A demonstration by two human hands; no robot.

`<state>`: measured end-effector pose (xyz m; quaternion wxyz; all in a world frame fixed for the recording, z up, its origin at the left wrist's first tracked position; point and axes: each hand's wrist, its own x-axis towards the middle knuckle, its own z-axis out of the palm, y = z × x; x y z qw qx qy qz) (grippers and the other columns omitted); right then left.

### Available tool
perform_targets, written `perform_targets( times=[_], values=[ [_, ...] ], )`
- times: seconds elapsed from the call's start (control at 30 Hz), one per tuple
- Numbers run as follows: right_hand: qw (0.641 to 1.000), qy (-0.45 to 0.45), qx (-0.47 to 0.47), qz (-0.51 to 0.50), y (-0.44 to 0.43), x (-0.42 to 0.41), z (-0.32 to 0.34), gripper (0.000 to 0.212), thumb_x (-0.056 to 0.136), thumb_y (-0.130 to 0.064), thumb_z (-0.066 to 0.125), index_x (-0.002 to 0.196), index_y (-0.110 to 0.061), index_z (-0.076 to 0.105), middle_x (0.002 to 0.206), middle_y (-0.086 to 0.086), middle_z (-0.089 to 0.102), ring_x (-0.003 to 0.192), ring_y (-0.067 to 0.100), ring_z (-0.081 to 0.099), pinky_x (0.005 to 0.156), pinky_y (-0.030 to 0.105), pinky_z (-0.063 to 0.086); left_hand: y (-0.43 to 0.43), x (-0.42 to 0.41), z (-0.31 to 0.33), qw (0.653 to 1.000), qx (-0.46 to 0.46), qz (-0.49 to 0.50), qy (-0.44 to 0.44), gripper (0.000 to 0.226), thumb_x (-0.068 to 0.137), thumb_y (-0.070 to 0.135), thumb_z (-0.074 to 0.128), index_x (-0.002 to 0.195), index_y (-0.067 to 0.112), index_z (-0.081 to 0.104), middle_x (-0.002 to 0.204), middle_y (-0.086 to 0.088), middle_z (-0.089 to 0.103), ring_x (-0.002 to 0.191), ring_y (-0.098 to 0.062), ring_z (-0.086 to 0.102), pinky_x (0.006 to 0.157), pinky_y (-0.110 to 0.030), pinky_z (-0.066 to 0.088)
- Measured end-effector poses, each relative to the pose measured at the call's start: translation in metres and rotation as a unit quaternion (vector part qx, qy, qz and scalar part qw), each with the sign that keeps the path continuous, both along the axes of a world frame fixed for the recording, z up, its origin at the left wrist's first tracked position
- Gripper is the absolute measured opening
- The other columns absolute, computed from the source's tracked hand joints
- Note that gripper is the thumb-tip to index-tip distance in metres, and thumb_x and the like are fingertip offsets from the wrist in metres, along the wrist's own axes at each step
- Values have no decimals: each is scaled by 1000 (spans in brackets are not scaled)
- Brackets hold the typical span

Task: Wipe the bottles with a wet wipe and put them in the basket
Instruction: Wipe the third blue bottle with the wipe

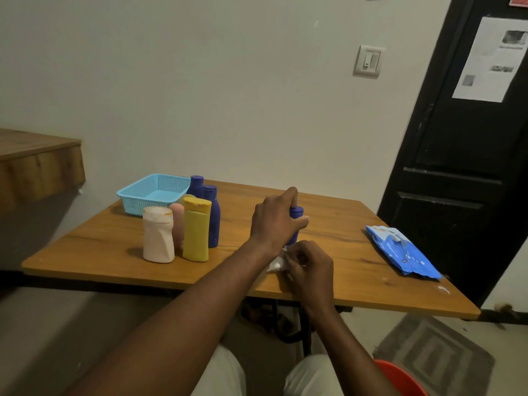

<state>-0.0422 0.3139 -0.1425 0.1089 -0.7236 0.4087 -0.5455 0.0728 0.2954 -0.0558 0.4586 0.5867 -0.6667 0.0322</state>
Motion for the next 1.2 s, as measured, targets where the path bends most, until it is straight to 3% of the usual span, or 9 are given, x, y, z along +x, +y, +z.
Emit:
perform_targets(
  times=[0.13, 0.4, 0.53, 0.67, 0.8, 0.9, 1.07, 1.2],
  values=[
    [1000, 8, -7, 11, -1, -2, -2, 13, 87, -9, 74, 87, -21, 68, 86, -11, 67, 82, 5, 63, 71, 25, 54, 0, 2, 1, 1000, 3, -2, -5, 35, 83, 38, 79, 89, 22, 48, 83, 6, 63, 74, -18, 60, 69, -31, 47],
    [998, -65, -13, -19, 0, -10, 8, 13, 91, -12, 73, 91, -22, 65, 91, -12, 65, 88, 7, 63, 74, 15, 52, -4, 1, 0, 1000, -5, -11, 5, 38, 82, 34, 80, 85, 23, 44, 82, 6, 59, 71, -13, 52, 57, -19, 31],
    [999, -39, -16, -8, -7, 1, 6, 14, 89, -8, 74, 90, -19, 65, 93, -8, 62, 88, 5, 60, 72, 15, 50, -6, 0, 1, 1000, -4, -6, 8, 36, 81, 34, 80, 85, 22, 46, 81, 6, 60, 71, -14, 55, 60, -23, 35],
    [999, 24, 34, -5, -4, 1, -7, 16, 85, -13, 78, 83, -25, 67, 86, -14, 65, 82, 2, 61, 70, 21, 53, -5, 3, 3, 1000, 10, -5, 16, 36, 79, 35, 81, 87, 19, 50, 78, 6, 62, 73, -18, 61, 67, -30, 46],
    [995, 69, 73, -24, 0, -1, -5, 13, 84, -16, 81, 86, -25, 71, 86, -14, 66, 80, 0, 62, 71, 19, 52, -3, 1, 6, 1000, 19, -14, 16, 37, 79, 34, 83, 87, 20, 49, 81, 7, 63, 73, -16, 61, 63, -22, 40],
    [998, 51, 35, -8, 0, -1, 1, 17, 84, -10, 78, 87, -25, 71, 89, -12, 65, 83, 1, 61, 73, 17, 52, -1, 1, 7, 1000, 22, -16, 9, 38, 80, 35, 82, 86, 21, 48, 82, 7, 63, 74, -15, 59, 65, -23, 36],
    [999, 9, -43, -3, -9, 2, 25, 23, 85, -2, 76, 99, -20, 72, 96, -6, 67, 88, 3, 63, 75, 14, 52, 0, 4, 6, 999, 22, -21, 10, 39, 82, 38, 81, 85, 22, 46, 81, 7, 62, 73, -17, 58, 66, -29, 42],
    [999, 35, 7, -3, -9, -2, 9, 20, 84, -7, 78, 88, -25, 71, 90, -11, 66, 84, 2, 63, 73, 22, 55, 0, 3, 7, 999, 21, -25, -1, 40, 83, 39, 81, 85, 23, 45, 79, 8, 60, 70, -14, 54, 66, -28, 41]
  ],
)
